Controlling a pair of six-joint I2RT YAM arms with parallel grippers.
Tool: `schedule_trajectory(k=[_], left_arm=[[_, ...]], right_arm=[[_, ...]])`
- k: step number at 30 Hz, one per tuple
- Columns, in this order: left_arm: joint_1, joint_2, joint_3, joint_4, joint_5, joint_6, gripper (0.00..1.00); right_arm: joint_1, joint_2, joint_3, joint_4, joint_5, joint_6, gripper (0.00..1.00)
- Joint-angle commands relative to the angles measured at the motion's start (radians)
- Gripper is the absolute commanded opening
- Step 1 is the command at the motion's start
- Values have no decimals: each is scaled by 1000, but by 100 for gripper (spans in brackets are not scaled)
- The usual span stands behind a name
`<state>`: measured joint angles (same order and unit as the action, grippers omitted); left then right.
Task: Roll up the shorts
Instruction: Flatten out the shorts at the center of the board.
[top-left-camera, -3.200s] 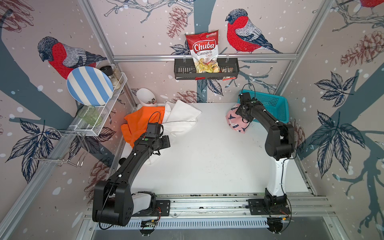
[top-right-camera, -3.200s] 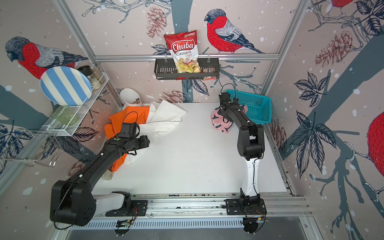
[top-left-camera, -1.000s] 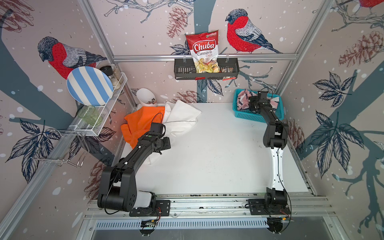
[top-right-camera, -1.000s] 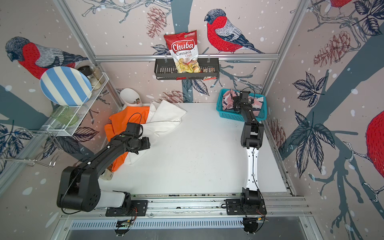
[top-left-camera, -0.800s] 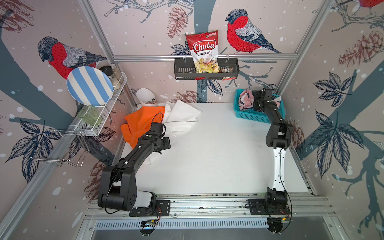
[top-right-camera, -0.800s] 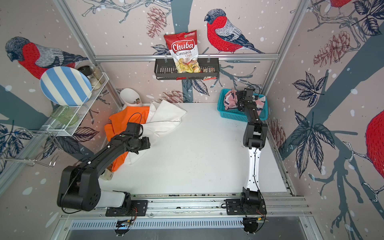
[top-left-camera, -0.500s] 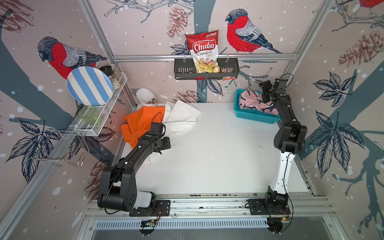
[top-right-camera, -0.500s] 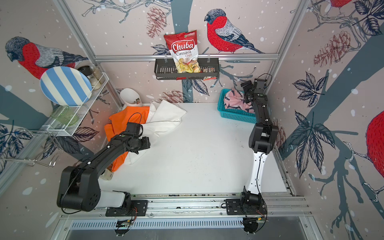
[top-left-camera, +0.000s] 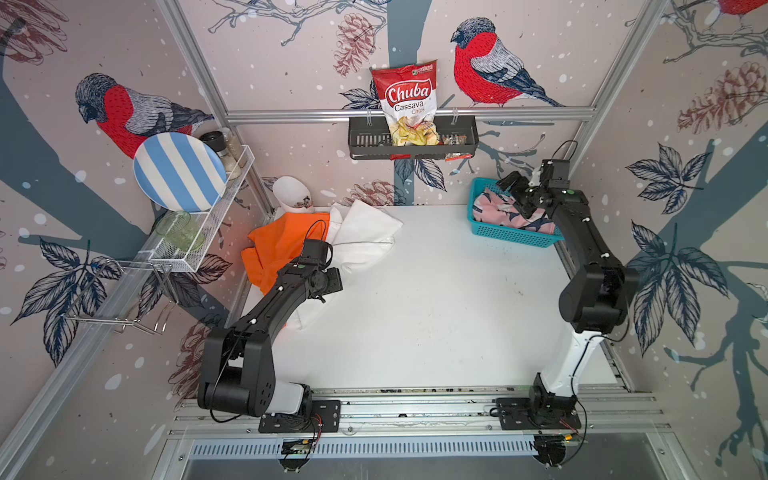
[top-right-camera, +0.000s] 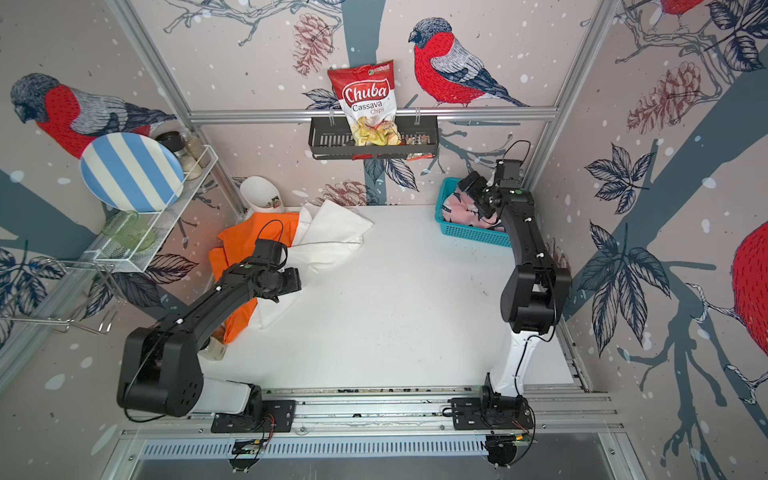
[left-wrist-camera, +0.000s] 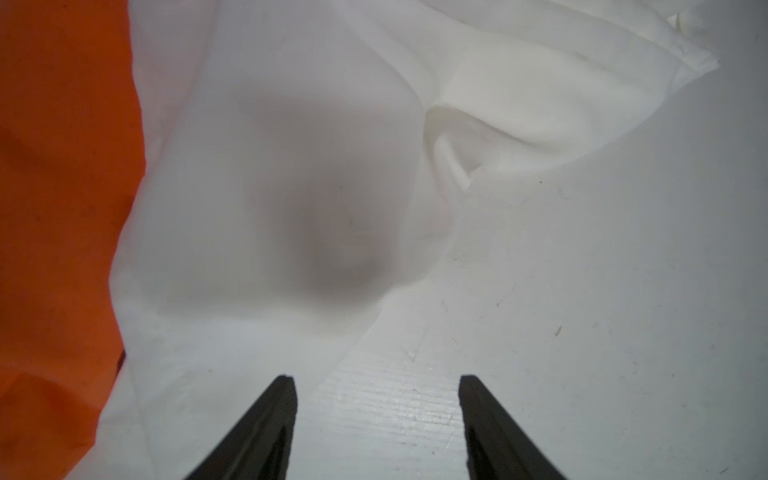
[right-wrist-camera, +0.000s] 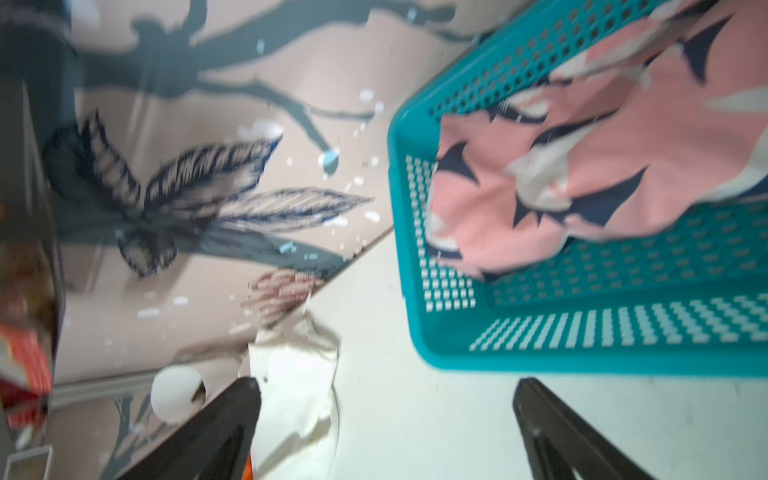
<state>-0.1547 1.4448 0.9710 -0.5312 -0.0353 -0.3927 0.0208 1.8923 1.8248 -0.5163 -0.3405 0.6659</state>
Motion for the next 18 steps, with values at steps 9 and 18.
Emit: schedule_trajectory(k=[9, 18], left_arm=[[12, 269, 209, -88, -424, -84, 79], [-52, 339, 213, 18, -79, -63, 4]], right_arm=[[218, -371, -571, 128, 43, -84, 100], [238, -589, -760, 108, 95, -141, 90]])
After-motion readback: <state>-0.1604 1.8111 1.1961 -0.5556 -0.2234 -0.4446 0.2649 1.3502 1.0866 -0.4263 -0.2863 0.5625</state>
